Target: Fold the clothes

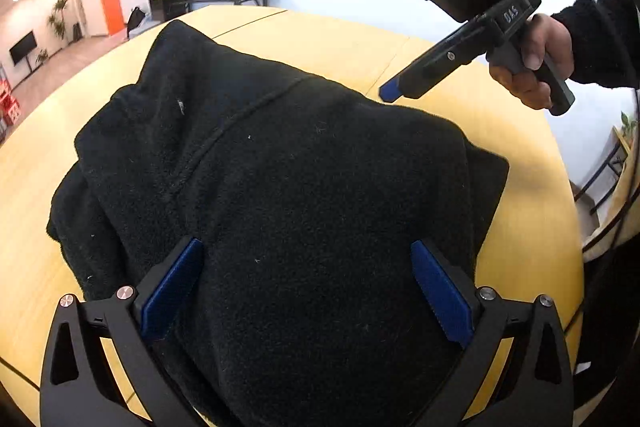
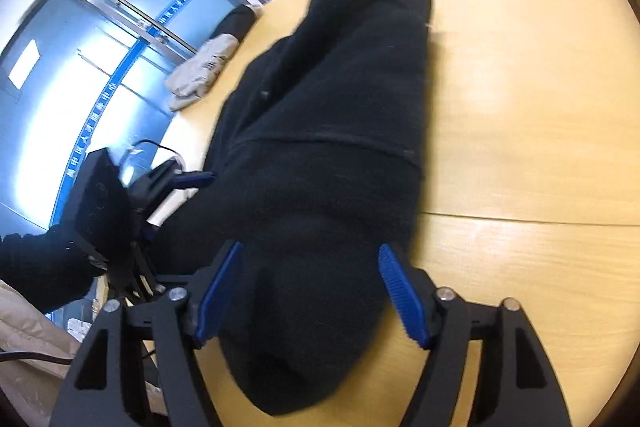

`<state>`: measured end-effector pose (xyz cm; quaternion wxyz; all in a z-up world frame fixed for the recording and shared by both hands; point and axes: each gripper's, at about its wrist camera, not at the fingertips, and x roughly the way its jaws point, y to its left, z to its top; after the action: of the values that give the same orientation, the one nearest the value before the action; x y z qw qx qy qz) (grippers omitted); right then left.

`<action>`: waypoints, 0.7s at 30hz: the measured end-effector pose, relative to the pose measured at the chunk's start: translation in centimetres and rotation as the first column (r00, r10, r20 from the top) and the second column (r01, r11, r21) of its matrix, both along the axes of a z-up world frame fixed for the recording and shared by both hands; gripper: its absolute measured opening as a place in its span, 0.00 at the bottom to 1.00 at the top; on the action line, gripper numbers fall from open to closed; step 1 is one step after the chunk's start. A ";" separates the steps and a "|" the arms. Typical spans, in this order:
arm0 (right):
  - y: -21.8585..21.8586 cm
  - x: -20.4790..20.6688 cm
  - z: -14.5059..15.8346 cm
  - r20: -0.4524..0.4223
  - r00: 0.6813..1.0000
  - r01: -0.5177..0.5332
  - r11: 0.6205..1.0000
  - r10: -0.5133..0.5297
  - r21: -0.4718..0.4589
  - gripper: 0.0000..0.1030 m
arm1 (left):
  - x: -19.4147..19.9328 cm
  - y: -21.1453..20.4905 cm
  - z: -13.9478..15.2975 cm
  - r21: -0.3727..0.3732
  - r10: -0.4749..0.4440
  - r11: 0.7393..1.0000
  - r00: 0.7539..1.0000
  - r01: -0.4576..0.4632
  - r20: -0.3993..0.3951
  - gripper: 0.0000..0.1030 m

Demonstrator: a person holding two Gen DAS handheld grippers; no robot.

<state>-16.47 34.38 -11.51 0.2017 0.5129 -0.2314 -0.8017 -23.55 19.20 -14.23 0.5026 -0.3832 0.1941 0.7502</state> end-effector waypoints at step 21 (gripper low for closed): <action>2.0 -2.6 -6.5 0.200 0.976 -0.037 0.965 0.091 -0.260 0.96 | -8.1 -12.7 -4.9 0.098 0.238 0.777 0.435 -0.621 0.869 1.00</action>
<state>-19.08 36.35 -17.99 0.2662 0.5717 -0.3356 -0.6998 -31.64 6.49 -19.11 0.3858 -0.6087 -0.3288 0.6104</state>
